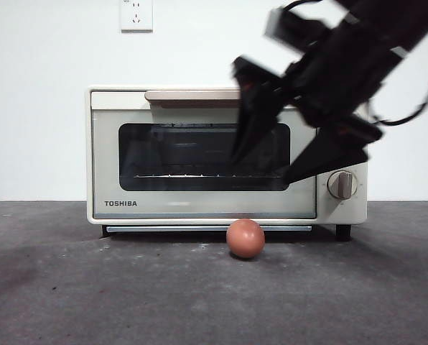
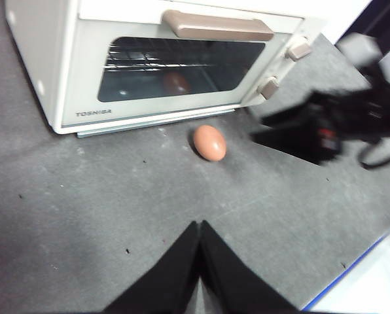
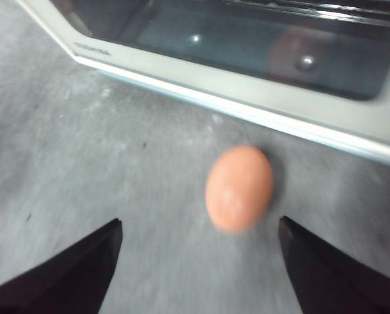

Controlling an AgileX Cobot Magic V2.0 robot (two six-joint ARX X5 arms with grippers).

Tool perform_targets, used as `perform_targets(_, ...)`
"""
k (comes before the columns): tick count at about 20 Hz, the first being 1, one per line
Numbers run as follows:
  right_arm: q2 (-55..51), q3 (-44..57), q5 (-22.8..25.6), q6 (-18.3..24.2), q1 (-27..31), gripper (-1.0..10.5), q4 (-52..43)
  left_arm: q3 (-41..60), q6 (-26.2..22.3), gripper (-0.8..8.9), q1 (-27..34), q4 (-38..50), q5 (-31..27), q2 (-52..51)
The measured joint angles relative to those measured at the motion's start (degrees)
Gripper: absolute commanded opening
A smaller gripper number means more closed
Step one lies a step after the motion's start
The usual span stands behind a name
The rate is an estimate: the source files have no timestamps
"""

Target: Eggoven

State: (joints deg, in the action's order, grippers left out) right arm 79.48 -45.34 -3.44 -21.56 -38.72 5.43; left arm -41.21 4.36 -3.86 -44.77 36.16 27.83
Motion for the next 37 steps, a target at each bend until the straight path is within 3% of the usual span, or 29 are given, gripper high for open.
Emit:
perform_targets(7, 13.7, -8.8, 2.2, -0.2, -0.2, 3.8, 3.5, 0.0, 0.0, 0.07, -1.8, 0.0, 0.0, 0.0)
perform_targets(22, 22.2, -10.4, 5.2, -0.2, -0.3, 3.7, 0.0, 0.0, 0.0, 0.07, -2.4, 0.0, 0.0, 0.0)
perform_targets(30, 22.5, -10.4, 7.3, -0.4, -0.6, 2.2, 0.2, 0.0, 0.0, 0.07, -2.4, 0.0, 0.0, 0.0)
perform_targets(37, 22.8, -10.6, 7.6, -1.3, -0.7, 0.0, -0.1, 0.0, 0.0, 0.07, -2.4, 0.0, 0.0, 0.0)
